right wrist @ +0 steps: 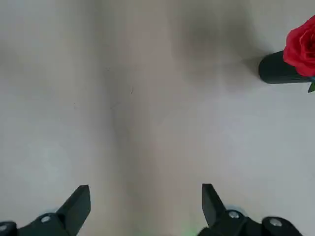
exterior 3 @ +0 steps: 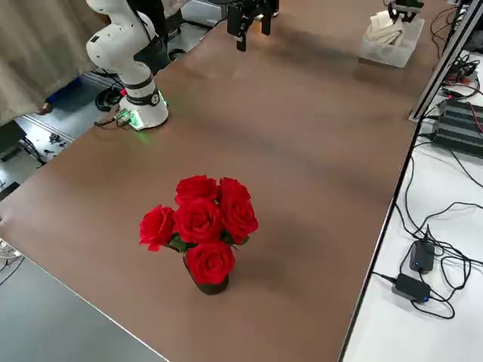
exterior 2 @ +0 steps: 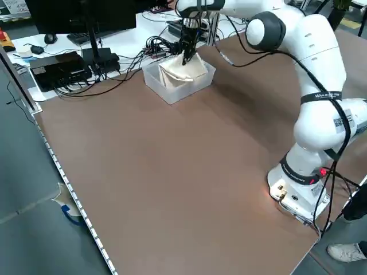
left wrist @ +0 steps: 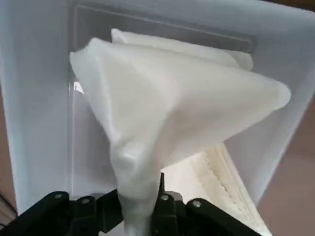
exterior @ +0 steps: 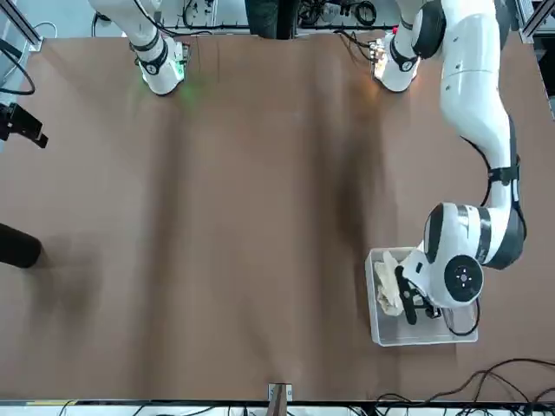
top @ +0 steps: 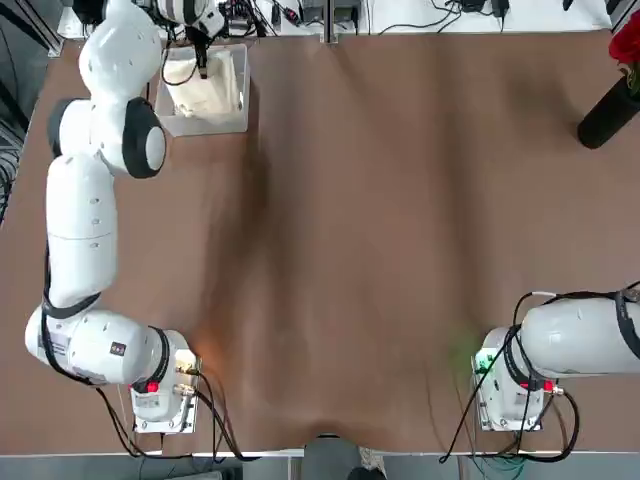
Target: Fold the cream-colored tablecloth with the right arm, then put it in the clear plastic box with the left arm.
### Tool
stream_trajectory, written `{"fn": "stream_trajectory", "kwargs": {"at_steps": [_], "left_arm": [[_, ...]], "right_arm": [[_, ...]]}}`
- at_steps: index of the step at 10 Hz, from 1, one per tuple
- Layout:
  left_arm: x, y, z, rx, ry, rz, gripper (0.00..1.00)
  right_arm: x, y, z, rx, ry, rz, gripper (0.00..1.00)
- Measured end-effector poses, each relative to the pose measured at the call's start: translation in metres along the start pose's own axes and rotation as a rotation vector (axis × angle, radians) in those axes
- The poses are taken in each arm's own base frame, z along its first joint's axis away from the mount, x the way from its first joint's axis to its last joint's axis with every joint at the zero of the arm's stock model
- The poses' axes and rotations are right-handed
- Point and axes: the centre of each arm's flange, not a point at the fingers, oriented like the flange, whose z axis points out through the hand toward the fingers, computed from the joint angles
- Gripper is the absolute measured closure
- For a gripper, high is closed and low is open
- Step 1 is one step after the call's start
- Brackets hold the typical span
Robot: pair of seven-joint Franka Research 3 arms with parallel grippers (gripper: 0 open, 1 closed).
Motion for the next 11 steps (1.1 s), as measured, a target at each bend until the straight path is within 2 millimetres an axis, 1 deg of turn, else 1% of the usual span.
{"fn": "stream_trajectory", "kwargs": {"at_steps": [1, 2, 3, 4, 5, 6, 7, 8, 9, 10, 11], "left_arm": [[0.002, -0.002, 0.007, 0.009, 0.003, -0.039, 0.69], [0.000, -0.004, 0.008, 0.015, 0.006, -0.088, 0.52], [-0.002, -0.007, 0.004, 0.030, 0.014, -0.126, 0.38], [-0.002, -0.009, -0.002, 0.050, 0.025, -0.168, 0.22], [-0.003, -0.011, -0.011, 0.065, 0.035, -0.213, 0.09], [-0.005, -0.012, -0.023, 0.081, 0.046, -0.249, 0.01], [-0.009, -0.013, -0.040, 0.101, 0.060, -0.276, 0.00], [-0.017, -0.014, -0.062, 0.126, 0.078, -0.323, 0.00], [-0.025, -0.013, -0.090, 0.150, 0.101, -0.385, 0.00], [-0.031, -0.007, -0.123, 0.169, 0.131, -0.434, 0.00], [-0.035, 0.003, -0.157, 0.180, 0.167, -0.471, 0.00]], "right_arm": [[0.000, 0.000, 0.000, 0.000, 0.000, 0.000, 0.00], [0.000, 0.000, 0.001, 0.000, -0.001, 0.000, 0.00], [0.001, 0.000, 0.001, 0.000, -0.002, 0.000, 0.00], [0.001, 0.000, 0.001, 0.000, -0.002, 0.000, 0.00], [0.001, 0.000, 0.002, 0.000, -0.003, 0.001, 0.00], [0.001, 0.000, 0.002, -0.001, -0.004, 0.001, 0.00], [0.001, 0.001, 0.002, -0.001, -0.004, 0.002, 0.00], [0.001, 0.001, 0.002, -0.001, -0.004, 0.003, 0.00], [0.002, 0.001, 0.002, -0.001, -0.004, 0.003, 0.00], [0.002, 0.001, 0.002, -0.001, -0.004, 0.002, 0.00], [0.002, 0.001, 0.003, -0.001, -0.004, 0.002, 0.00]]}}
